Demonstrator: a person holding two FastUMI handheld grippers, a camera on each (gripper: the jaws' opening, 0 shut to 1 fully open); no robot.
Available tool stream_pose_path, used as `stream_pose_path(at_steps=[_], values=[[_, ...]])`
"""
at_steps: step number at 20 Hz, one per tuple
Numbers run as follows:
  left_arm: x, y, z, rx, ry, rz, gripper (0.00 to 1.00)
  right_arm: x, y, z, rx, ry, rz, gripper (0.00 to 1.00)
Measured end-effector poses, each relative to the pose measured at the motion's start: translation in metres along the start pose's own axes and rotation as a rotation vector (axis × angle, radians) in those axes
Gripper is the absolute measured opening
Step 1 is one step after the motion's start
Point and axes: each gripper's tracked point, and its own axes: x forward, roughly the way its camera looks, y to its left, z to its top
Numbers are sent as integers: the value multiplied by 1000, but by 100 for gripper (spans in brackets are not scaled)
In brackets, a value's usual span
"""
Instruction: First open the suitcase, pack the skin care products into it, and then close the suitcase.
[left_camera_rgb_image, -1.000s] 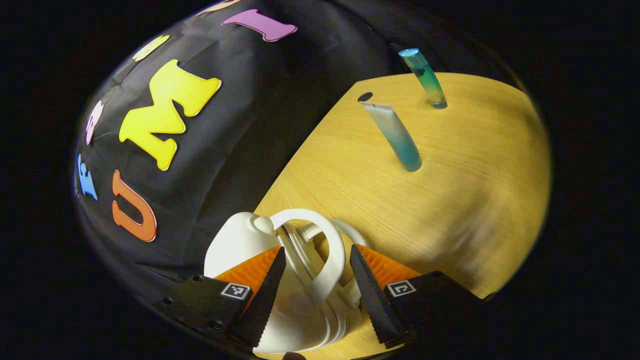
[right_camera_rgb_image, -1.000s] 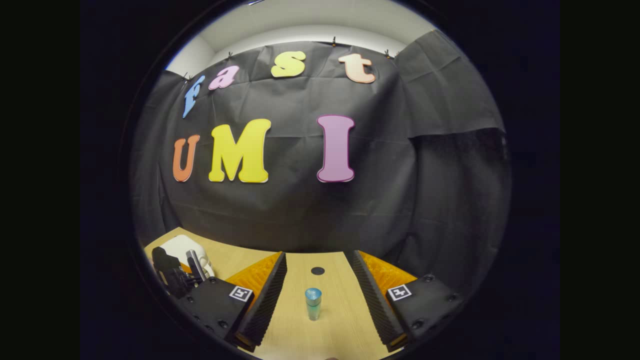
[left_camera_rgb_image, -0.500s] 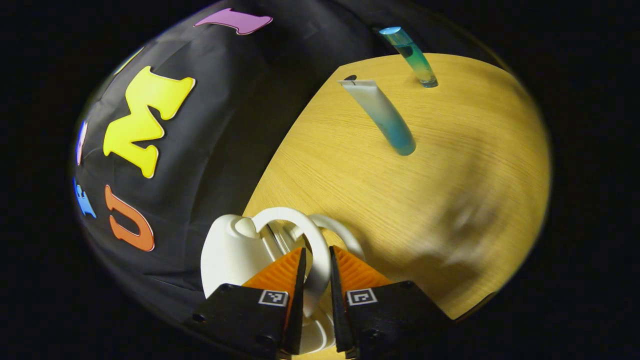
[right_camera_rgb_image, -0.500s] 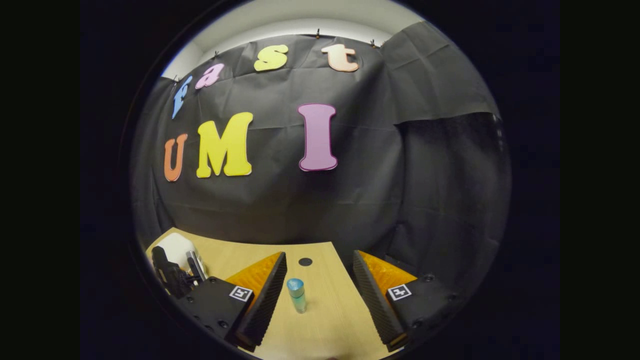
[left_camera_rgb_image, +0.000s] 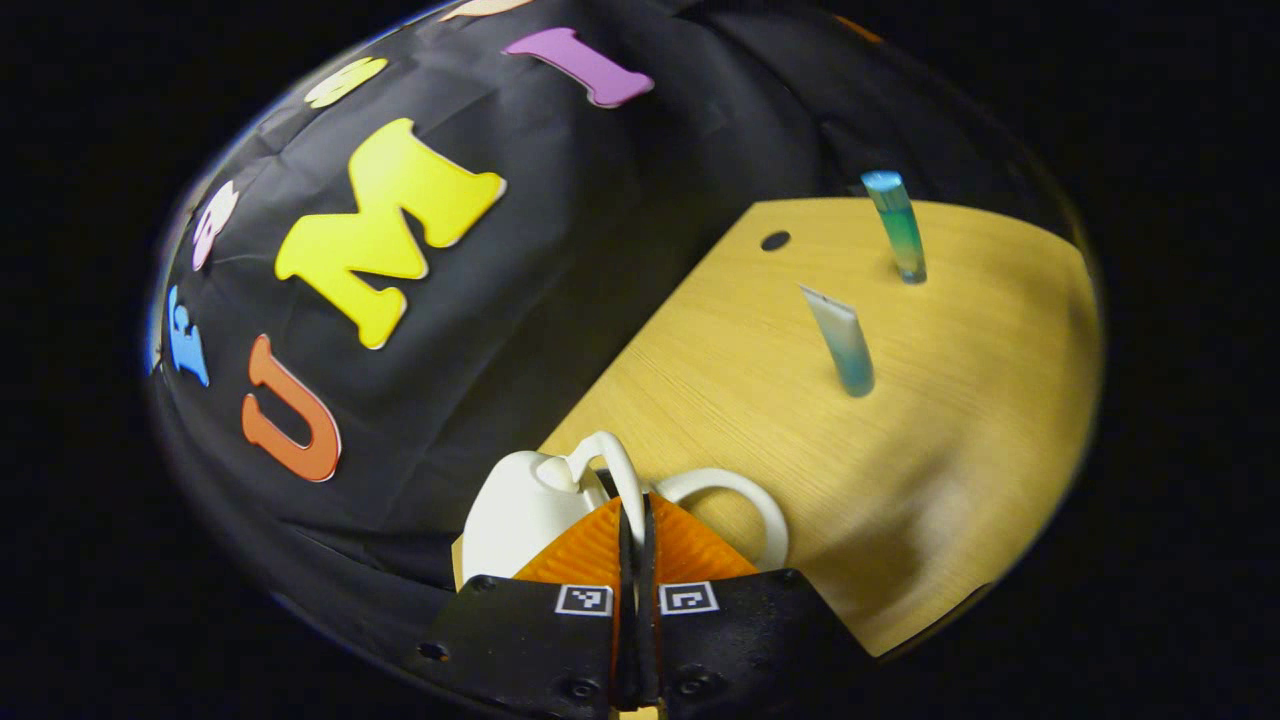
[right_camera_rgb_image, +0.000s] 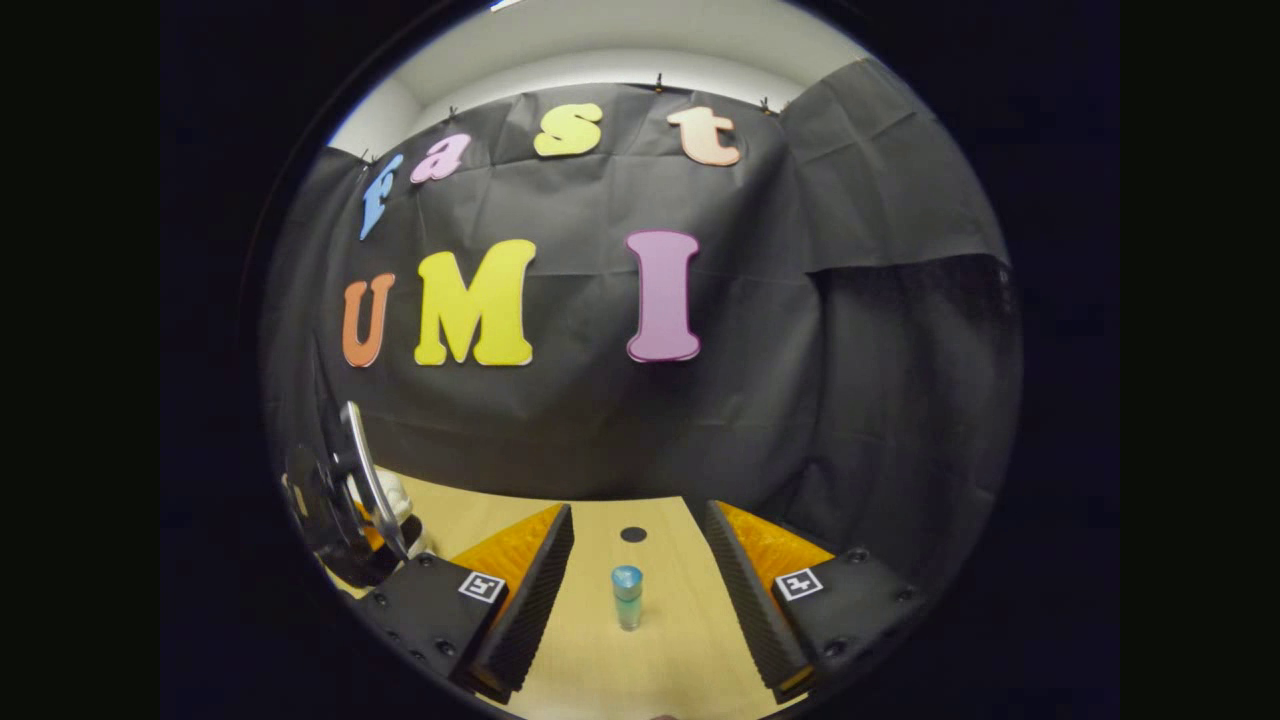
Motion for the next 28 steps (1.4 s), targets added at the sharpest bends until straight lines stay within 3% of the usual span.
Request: stream_pose_path(at_steps=[3,7,13,16,20,26,28], values=[[-24,82,6,-107,-79,71,3,-7,32,15,-14,-21,30,79],[-45,181,-30,-295,-145,127,3,-18,72,21,-2,-18,63,79],[-39,291,-165,-508,-124,245,3,-39,116,26,-55,-10,77,80],[-18,302,-232,-587,-53,274,3,-47,131,20,-99,4,77,79],[22,292,-306,-727,22,230,3,-57,154,9,-164,34,87,79],[67,217,-374,-906,197,118,4,-58,181,-11,-131,116,110,80],[69,209,-386,-945,221,103,6,-59,184,-10,-127,114,107,80]])
